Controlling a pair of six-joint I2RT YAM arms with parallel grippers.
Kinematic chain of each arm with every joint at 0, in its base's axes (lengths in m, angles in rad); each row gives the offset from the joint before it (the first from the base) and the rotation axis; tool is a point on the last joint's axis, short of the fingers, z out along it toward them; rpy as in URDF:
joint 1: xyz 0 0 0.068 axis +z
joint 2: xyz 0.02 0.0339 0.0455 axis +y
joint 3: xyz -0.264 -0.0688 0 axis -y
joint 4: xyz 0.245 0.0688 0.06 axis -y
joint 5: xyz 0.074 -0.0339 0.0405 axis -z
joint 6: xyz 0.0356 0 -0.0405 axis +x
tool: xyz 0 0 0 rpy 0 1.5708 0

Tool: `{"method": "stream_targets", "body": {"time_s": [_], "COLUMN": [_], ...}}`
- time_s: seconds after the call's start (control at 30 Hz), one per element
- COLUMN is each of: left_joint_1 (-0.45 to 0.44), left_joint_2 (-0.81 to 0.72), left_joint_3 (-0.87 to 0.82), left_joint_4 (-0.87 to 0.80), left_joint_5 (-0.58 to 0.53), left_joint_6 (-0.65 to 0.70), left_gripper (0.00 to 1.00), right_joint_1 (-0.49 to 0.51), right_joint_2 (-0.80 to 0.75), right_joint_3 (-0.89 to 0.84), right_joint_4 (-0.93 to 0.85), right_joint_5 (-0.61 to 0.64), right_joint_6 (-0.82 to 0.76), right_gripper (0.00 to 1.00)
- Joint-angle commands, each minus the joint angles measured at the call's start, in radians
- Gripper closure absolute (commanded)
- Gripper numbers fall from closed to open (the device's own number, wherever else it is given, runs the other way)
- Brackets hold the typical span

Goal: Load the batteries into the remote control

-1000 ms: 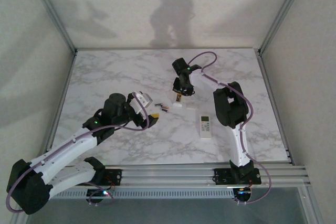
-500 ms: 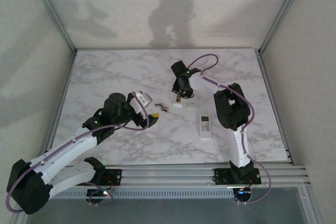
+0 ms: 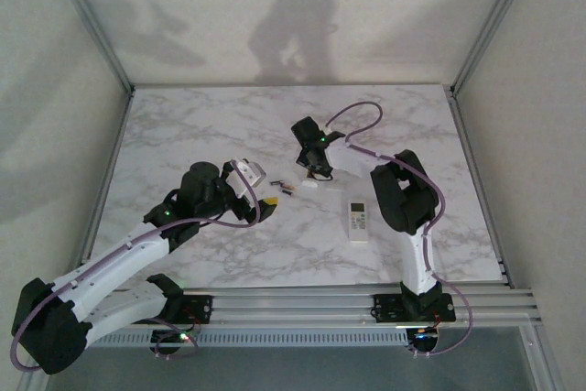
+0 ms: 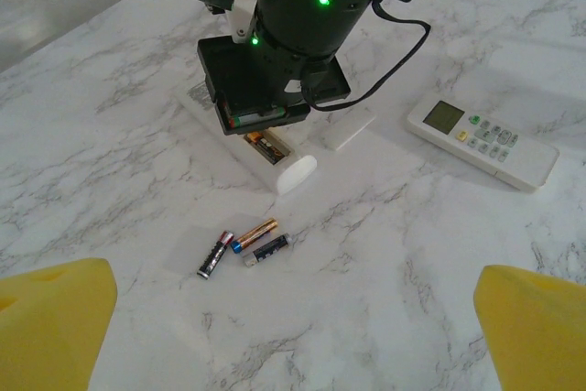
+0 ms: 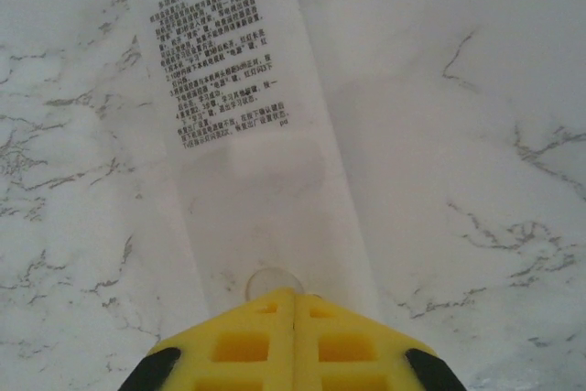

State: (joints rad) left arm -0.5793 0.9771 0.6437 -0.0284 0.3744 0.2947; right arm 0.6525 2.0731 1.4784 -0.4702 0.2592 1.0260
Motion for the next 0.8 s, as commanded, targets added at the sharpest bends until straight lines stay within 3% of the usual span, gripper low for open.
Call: {"method": "stream_targets", "body": {"time_s": [0.0, 0.17, 0.33, 0.5, 0.67, 0.77], "left_joint_1": [0.0, -0.001, -0.003, -0.003, 0.0, 0.001], "left_joint_2": [-0.006, -0.006, 0.0, 0.012, 0.048, 0.092], "left_joint_3": [0.032, 0.031, 0.027, 0.031, 0.107, 0.202], "left_joint_4": [-0.012, -0.015, -0.009, -0.001, -0.022, -0.101], "left_joint_5": [0.011, 0.006, -0.004, -0.032, -0.159, -0.208], "left_joint_6": [-0.008, -0.008, -0.011, -0.054, -0.282, -0.433], "left_gripper": [0.01, 0.01, 0.01, 0.01, 0.01, 0.01], "right_joint_1": [0.068, 0.07, 0.048, 0.002, -0.063, -0.079], "right_joint_2": [0.018, -0.038, -0.136, -0.196, -0.237, -0.181], "right_joint_3": [-0.085, -0.096, -0.017, -0.002, -0.089, -0.043], "right_joint_4": [-0.137, -0.101, -0.176, -0.205, -0.135, -0.14], "right_joint_5": [-0.163, -0.204, -0.093, -0.105, -0.176, -0.244], "right_joint_6": [0.064, 0.134, 0.047, -0.031, -0.113, -0.226], "right_gripper": [0.99, 0.99, 0.9, 0.85, 0.8, 0.64]}}
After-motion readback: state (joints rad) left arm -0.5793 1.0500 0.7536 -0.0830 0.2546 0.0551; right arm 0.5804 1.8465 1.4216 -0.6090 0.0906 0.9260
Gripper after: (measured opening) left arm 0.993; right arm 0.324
